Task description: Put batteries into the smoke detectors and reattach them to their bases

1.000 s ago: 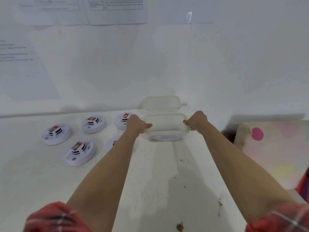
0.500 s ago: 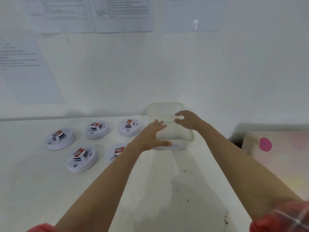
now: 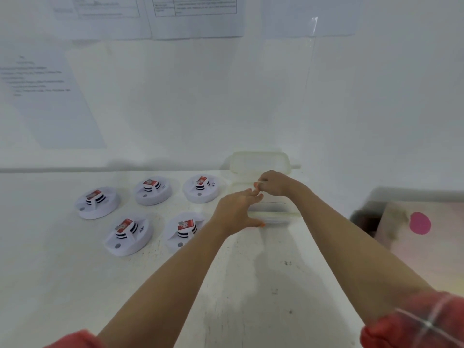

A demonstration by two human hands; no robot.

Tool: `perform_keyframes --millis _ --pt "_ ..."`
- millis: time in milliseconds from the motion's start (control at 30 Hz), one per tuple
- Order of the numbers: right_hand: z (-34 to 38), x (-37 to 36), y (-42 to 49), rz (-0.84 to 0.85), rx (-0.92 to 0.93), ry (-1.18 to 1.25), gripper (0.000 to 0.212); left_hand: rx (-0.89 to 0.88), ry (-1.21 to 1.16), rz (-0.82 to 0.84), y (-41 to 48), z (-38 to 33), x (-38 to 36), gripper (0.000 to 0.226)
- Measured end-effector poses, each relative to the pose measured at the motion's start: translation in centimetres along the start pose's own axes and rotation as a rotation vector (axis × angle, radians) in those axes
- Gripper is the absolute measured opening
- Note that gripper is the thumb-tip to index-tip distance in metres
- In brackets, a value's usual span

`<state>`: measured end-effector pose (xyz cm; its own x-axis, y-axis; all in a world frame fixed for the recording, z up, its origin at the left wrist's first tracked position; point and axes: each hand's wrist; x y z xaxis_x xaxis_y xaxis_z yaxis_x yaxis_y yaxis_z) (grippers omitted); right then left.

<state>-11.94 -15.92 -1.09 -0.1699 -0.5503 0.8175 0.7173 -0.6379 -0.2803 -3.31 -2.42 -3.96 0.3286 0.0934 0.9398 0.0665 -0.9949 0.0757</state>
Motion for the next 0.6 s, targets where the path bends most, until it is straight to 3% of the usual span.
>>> perform_keyframes --millis 433,500,600 --pt "-0.4 -0.2 0.0 -0.042 0.026 -0.011 0.028 0.005 -0.068 0.026 -0.4 0.1 0.2 0.072" --pt "-0.5 -0.3 -0.2 -0.074 0.038 -0.031 0.022 -0.021 -0.086 0.021 -0.7 0.3 0.5 0.068" --pt "-0.1 -0.3 -0.9 -0.171 0.062 -0.076 0.032 0.007 -0.139 -0.063 -1.4 1.0 1.3 0.049"
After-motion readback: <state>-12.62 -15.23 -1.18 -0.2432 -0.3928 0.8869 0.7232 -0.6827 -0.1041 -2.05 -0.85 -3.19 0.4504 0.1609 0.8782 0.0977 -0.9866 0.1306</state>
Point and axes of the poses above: each hand's wrist, its own y-axis towards the middle knuckle, its own x-axis out of the back of the hand, z = x × y, and after that the axes turned 5 degrees about z, right-handed
